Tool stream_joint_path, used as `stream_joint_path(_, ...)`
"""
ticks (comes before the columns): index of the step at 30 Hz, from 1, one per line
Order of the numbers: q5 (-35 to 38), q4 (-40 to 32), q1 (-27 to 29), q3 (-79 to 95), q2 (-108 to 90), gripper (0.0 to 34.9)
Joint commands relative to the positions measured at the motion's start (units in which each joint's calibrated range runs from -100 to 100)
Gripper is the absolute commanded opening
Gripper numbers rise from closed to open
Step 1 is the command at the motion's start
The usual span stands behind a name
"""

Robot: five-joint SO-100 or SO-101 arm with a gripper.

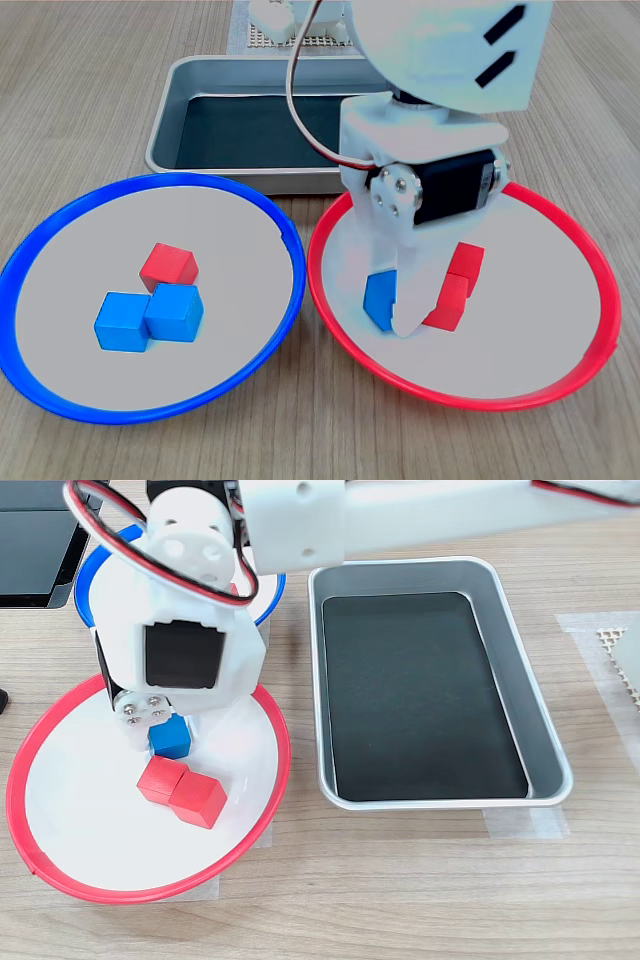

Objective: Relocate any misplaced blocks to their matching dishes.

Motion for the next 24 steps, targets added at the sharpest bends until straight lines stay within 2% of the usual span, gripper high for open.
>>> stream_joint_path(1,0.15,-0.87,0.37,2.46,-5.05,0.4)
stream_joint_path(10,1.27,-0.13,1.69,8.65,-20.32,0.4)
stream_joint_path(18,7.72,-1.45,10.72,8.11,-22.62,0.4)
stream_joint_path(24,11.87,-5.41,16.75,8.74,-18.36,0.4)
